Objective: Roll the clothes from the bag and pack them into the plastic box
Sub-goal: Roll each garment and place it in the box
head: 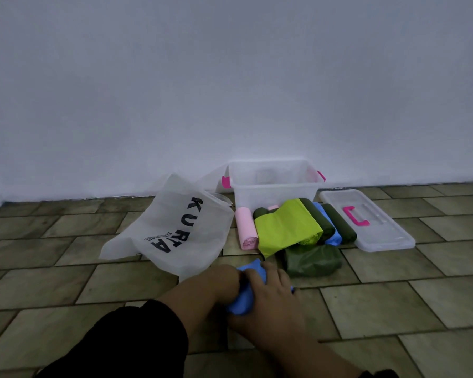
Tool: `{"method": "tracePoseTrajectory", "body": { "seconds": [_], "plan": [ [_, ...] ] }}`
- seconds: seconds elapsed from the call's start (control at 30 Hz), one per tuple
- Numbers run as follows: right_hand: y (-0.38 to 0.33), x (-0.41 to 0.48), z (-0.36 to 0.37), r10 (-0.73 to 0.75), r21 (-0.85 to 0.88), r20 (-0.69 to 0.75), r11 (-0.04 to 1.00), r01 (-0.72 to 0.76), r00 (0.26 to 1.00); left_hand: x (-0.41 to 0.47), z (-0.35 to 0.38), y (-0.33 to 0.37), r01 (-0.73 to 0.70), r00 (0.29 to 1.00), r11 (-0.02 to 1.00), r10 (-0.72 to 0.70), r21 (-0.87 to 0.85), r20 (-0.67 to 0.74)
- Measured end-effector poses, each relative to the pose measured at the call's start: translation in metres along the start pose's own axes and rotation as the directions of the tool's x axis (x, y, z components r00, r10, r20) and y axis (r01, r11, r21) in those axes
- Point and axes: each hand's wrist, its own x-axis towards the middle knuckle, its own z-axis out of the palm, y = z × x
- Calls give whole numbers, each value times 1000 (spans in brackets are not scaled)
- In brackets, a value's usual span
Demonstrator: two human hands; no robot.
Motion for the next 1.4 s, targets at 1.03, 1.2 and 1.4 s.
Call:
{"method": "tracePoseTrajectory", "body": {
  "seconds": [1.03,1.2,1.4],
  "plan": [
    [33,40,-38,-194,158,498,979,132,845,-10,41,1,-170,932,890,6,-422,-363],
    [34,39,-33,-127,140,420,987,74,898,-7,39,-4,-65,948,891,-86,-449,-307],
    [40,25,-25,-355,-96,168,923,374,920,4,21,-7,-19,972,939,-63,-344,-225]
  ]
}}
